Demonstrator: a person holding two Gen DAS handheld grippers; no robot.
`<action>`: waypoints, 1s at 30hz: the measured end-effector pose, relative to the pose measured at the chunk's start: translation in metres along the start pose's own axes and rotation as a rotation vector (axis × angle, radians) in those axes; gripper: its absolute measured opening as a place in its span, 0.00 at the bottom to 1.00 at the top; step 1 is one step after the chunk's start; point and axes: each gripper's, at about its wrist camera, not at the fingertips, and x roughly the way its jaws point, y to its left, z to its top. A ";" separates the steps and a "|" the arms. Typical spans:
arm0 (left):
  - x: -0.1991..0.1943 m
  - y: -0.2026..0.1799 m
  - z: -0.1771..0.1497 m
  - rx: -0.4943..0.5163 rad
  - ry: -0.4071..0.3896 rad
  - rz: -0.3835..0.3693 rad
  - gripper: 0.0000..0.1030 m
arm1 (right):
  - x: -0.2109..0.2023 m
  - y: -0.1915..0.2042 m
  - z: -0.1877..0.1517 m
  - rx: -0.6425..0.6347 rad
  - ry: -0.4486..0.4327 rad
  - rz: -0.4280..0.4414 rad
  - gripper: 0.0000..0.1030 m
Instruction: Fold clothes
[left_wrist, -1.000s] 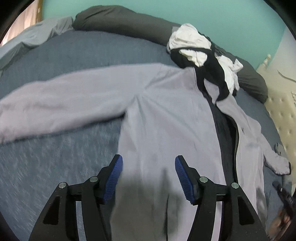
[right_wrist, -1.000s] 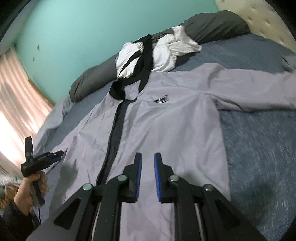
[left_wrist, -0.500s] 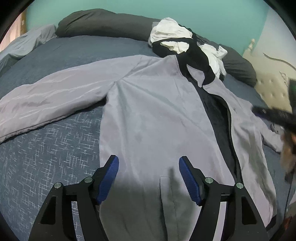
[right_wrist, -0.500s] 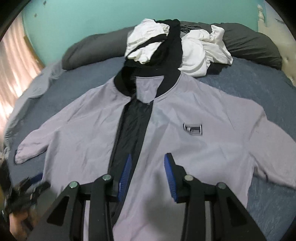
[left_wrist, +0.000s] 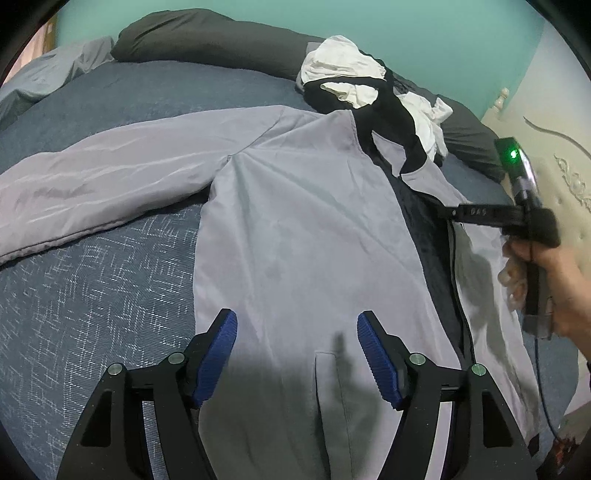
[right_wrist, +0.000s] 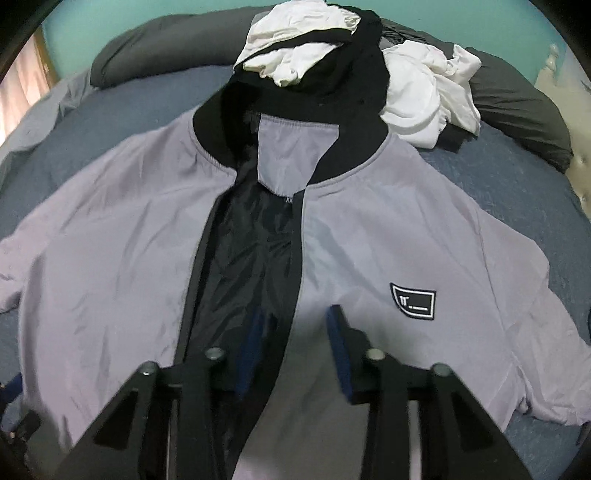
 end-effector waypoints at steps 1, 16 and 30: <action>0.000 0.001 0.000 -0.005 0.002 -0.002 0.70 | 0.003 0.001 0.000 -0.012 0.004 -0.009 0.20; 0.004 0.002 -0.001 -0.019 0.013 -0.017 0.70 | 0.016 0.005 -0.002 -0.018 0.015 0.114 0.12; 0.004 0.005 0.000 -0.034 0.008 -0.021 0.70 | 0.001 0.010 0.022 0.145 -0.042 0.433 0.40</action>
